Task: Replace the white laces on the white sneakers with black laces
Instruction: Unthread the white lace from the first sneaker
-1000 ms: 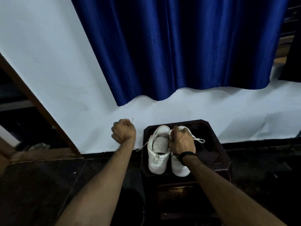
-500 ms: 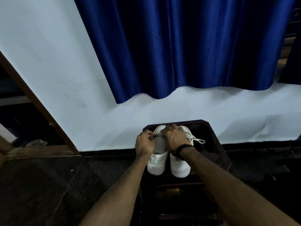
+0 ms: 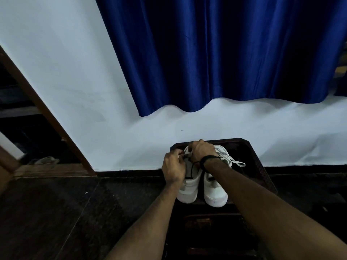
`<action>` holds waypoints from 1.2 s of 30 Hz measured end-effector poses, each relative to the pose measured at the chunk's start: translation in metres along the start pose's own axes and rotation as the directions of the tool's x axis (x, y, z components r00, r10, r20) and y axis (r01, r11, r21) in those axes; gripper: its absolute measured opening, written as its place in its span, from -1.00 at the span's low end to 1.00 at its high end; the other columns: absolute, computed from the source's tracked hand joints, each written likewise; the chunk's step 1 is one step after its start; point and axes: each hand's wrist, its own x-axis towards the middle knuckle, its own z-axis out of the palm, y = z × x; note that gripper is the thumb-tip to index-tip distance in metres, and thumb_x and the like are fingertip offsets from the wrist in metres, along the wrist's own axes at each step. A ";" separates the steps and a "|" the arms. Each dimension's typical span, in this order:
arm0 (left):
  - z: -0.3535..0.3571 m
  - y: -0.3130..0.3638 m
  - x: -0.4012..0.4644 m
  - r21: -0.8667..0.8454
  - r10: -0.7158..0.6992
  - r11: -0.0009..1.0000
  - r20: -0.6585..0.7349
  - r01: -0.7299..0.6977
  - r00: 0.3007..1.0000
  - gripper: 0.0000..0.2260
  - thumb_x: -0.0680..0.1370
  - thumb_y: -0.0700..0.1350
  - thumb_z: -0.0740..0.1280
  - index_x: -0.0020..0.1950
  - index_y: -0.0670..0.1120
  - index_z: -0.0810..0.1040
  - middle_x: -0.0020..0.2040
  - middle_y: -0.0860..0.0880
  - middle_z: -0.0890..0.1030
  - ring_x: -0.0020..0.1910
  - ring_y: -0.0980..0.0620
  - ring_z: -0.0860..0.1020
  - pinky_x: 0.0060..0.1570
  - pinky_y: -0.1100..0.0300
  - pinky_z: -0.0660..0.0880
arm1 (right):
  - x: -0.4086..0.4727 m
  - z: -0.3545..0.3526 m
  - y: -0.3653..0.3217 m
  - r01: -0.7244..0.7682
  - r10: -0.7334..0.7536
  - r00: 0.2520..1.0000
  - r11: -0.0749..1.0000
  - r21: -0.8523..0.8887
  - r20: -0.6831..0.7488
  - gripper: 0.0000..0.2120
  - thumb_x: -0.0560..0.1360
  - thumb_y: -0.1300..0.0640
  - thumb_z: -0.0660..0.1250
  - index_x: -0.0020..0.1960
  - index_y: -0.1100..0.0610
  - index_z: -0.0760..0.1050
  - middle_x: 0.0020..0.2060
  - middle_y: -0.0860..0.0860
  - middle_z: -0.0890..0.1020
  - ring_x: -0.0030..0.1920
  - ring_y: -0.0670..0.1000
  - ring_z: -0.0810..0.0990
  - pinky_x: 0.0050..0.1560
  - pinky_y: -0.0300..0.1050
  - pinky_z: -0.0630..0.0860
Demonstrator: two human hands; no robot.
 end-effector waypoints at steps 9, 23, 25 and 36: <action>-0.002 0.005 -0.002 0.045 0.061 0.997 -0.008 -0.060 0.998 -0.73 0.48 -0.30 0.31 0.10 -0.03 0.60 0.05 0.01 0.62 0.13 -0.04 0.51 -0.05 0.03 0.51 | 0.013 0.009 0.003 0.087 -0.117 0.977 0.982 -0.168 -0.177 -0.72 0.52 0.01 0.23 0.18 0.06 0.53 0.16 0.05 0.55 0.22 0.11 0.46 0.22 0.02 0.31; -0.003 0.012 -0.007 0.145 0.029 0.989 -0.045 -0.022 0.999 -0.79 0.45 -0.28 0.30 0.02 -0.06 0.60 -0.04 -0.06 0.62 0.04 -0.14 0.53 -0.16 -0.01 0.50 | 0.024 -0.008 0.031 -0.070 0.057 0.996 0.970 0.234 0.062 -0.71 0.55 -0.10 0.20 0.06 0.03 0.59 0.11 0.03 0.61 0.19 0.10 0.52 0.25 0.00 0.38; -0.003 0.012 -0.007 0.167 0.026 0.986 -0.064 -0.015 0.998 -0.81 0.46 -0.26 0.31 0.00 -0.05 0.61 -0.06 -0.06 0.62 0.02 -0.14 0.54 -0.17 -0.01 0.50 | 0.024 -0.014 0.034 0.011 0.045 0.995 0.829 0.559 -0.086 -0.79 0.55 0.07 0.24 -0.18 0.03 0.60 -0.07 0.02 0.66 -0.02 0.00 0.59 0.03 -0.19 0.45; -0.003 0.016 -0.008 0.208 0.013 0.978 -0.076 0.003 0.997 -0.70 0.40 -0.31 0.31 0.04 -0.02 0.61 -0.07 -0.04 0.64 0.00 -0.13 0.56 -0.18 0.00 0.53 | 0.011 -0.041 0.087 -0.299 0.246 0.954 0.829 0.472 0.173 -0.79 0.41 0.01 0.44 -0.08 0.15 0.60 -0.13 0.09 0.64 -0.04 0.12 0.60 -0.01 -0.07 0.52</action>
